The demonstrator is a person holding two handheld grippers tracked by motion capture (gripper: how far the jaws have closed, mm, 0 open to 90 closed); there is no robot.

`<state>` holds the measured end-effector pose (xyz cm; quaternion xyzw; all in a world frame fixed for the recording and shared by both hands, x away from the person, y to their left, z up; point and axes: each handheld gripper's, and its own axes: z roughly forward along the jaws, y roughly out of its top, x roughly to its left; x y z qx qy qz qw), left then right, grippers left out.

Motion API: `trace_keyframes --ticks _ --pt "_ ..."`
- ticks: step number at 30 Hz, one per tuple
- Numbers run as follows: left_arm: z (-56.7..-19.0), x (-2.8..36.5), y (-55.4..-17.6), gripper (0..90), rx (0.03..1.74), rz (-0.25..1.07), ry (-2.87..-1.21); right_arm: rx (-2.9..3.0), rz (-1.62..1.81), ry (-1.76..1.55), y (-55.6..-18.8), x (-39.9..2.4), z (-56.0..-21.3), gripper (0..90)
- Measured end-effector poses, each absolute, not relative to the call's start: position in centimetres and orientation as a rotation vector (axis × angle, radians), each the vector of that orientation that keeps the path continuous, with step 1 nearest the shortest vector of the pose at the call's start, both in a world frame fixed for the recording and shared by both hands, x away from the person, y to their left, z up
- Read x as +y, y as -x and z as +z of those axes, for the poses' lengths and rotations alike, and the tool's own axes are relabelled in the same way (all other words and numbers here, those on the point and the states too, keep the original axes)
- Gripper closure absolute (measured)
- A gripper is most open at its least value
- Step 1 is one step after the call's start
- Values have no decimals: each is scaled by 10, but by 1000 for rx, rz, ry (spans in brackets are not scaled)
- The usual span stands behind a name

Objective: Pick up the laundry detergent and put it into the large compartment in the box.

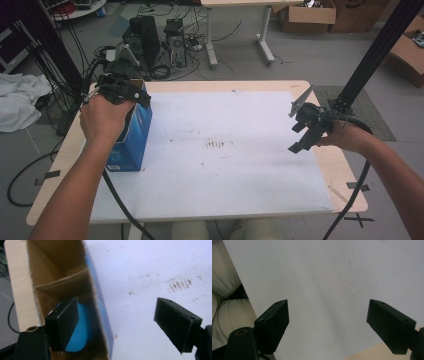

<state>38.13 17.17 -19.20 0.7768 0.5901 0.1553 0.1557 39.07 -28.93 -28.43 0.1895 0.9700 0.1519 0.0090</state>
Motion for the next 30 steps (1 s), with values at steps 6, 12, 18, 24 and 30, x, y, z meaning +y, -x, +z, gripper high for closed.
trace_keyframes --ticks 6,12,18,24,30 --pt "-188 150 -382 191 1583 428 -2304 3029 476 -594 -391 -290 -284 181" --pt "-189 127 -384 188 1495 414 -2370 3030 476 -591 -391 -290 -285 182" --pt "-195 104 -387 188 1405 393 -2440 3032 475 -601 -390 -291 -285 181" --pt "-201 80 -389 189 1281 370 -2518 3033 477 -599 -390 -291 -283 182" --pt "-207 63 -389 193 1174 362 -2582 3035 477 -604 -392 -290 -283 182"
